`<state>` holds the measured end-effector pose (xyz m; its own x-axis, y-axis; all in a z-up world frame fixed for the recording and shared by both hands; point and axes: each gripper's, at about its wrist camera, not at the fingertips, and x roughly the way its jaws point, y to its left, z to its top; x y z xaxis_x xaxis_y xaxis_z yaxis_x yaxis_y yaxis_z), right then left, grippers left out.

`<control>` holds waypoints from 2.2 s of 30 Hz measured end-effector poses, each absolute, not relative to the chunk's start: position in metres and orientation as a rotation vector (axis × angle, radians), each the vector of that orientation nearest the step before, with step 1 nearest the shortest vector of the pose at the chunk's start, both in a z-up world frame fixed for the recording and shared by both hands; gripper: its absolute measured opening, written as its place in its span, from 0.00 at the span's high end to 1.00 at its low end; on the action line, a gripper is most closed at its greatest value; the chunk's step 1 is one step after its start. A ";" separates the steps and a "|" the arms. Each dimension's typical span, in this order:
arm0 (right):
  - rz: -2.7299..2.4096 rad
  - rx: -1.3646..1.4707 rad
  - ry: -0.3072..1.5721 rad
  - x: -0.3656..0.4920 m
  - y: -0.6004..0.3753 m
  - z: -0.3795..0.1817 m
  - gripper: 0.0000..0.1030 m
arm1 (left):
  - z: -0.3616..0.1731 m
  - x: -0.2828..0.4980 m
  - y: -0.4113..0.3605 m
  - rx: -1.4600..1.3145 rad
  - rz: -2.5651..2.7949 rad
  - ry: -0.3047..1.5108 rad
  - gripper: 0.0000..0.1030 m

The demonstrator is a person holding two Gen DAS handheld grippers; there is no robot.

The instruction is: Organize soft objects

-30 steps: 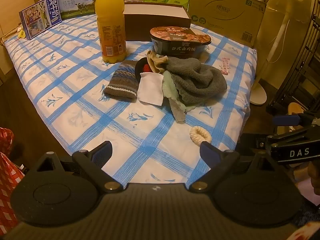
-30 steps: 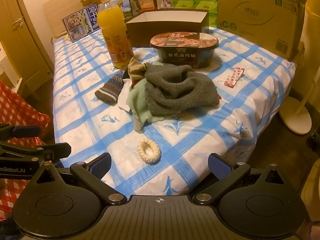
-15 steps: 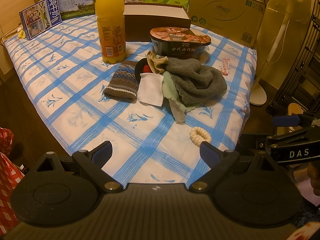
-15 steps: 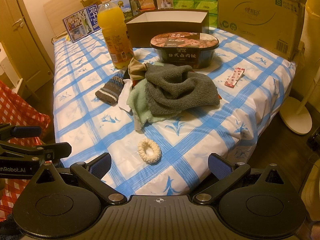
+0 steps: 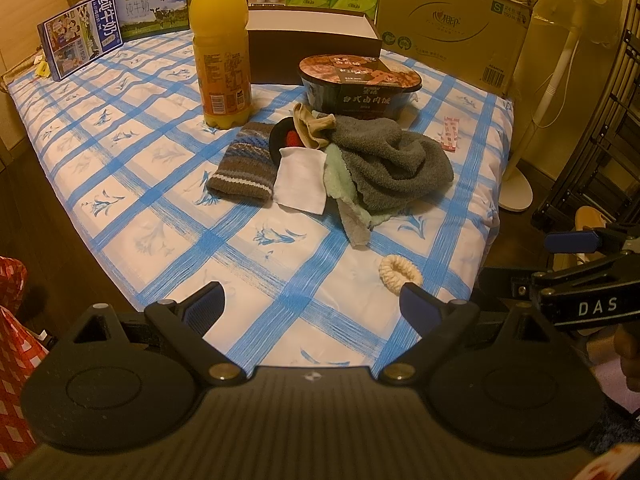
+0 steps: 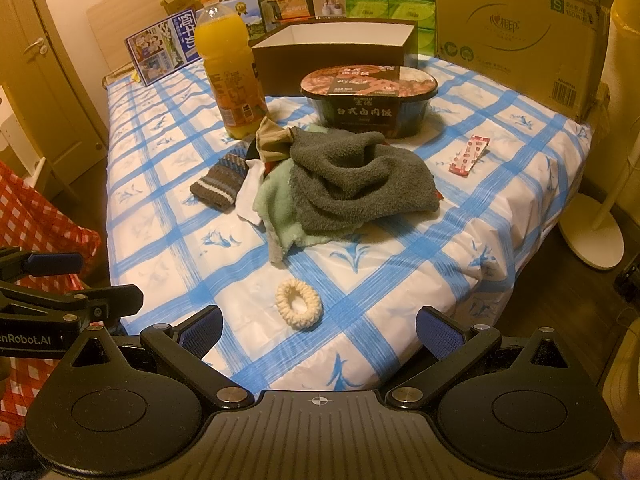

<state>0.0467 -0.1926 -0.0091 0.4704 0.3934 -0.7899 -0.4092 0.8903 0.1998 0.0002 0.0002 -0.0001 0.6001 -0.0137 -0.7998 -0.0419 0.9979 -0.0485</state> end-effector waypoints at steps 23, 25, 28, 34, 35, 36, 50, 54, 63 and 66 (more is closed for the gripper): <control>0.492 -0.017 0.963 0.050 -0.190 -0.010 0.00 | 0.000 0.000 0.000 -0.065 0.016 0.928 0.09; 0.493 -0.017 0.965 0.050 -0.190 -0.010 0.00 | 0.000 0.000 0.000 -0.065 0.016 0.928 0.09; 0.492 -0.017 0.964 0.051 -0.190 -0.010 0.00 | 0.000 0.000 0.000 -0.066 0.016 0.929 0.09; 0.493 -0.017 0.965 0.051 -0.189 -0.011 0.00 | 0.000 0.000 0.000 -0.066 0.016 0.929 0.09; 0.494 -0.017 0.965 0.051 -0.189 -0.011 0.00 | 0.000 0.000 0.000 -0.066 0.016 0.929 0.09; 0.494 -0.017 0.965 0.051 -0.189 -0.011 0.00 | 0.000 0.000 0.000 -0.066 0.016 0.929 0.09; 0.497 -0.013 0.966 0.051 -0.188 -0.013 0.00 | -0.010 0.005 -0.004 -0.066 0.018 0.933 0.09; 0.502 -0.009 0.959 0.050 -0.184 -0.012 0.00 | -0.017 0.009 -0.002 -0.065 0.020 0.933 0.09; 0.538 0.029 0.920 0.059 -0.190 -0.014 0.00 | -0.014 0.013 0.005 -0.059 0.029 0.926 0.09; 0.557 0.034 0.891 0.063 -0.190 -0.015 0.01 | -0.016 0.017 0.006 -0.055 0.034 0.930 0.09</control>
<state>0.0630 -0.1897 -0.0151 0.4969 0.4737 -0.7271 -0.4457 0.8583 0.2545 0.0171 0.0059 -0.0164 0.5972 0.0054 -0.8021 -0.0530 0.9981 -0.0327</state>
